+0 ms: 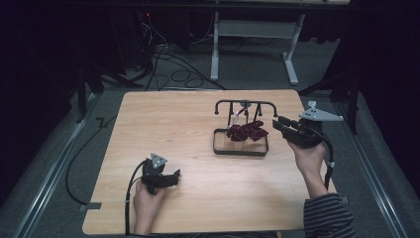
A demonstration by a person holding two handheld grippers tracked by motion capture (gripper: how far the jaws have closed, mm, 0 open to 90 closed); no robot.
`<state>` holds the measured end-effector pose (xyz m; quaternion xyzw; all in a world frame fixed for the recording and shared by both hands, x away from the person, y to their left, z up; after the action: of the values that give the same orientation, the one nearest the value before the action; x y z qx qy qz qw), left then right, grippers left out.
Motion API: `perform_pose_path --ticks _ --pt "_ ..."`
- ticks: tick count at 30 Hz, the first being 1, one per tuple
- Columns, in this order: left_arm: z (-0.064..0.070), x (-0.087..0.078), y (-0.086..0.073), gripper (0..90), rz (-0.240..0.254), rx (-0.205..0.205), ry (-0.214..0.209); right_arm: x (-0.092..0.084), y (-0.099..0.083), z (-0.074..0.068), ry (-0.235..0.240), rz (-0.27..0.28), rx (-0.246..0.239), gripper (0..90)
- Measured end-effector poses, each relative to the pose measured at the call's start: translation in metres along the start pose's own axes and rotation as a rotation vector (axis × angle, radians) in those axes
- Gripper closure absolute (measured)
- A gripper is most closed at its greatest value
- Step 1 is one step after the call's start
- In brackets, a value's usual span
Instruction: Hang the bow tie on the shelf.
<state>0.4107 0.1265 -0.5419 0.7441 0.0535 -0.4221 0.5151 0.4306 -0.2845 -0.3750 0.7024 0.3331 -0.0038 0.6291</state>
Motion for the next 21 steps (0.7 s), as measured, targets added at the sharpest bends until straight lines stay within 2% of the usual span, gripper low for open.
perform_pose_path --ticks 21 --pt "0.000 0.000 0.000 17.3 0.000 0.001 -0.001 -0.016 -0.014 0.009 0.008 0.003 0.021 69.1"
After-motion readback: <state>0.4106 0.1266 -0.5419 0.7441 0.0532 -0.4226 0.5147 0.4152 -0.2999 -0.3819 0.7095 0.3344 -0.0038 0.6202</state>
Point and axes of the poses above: each handheld gripper's, and its own axes: x roughly forward along the jaws, y roughly out of its top, z roughly to its right, the point moved 5 cm from there along x, roughly forward along the jaws, and after that the axes turned 10 degrees about x, right-handed, at the moved point
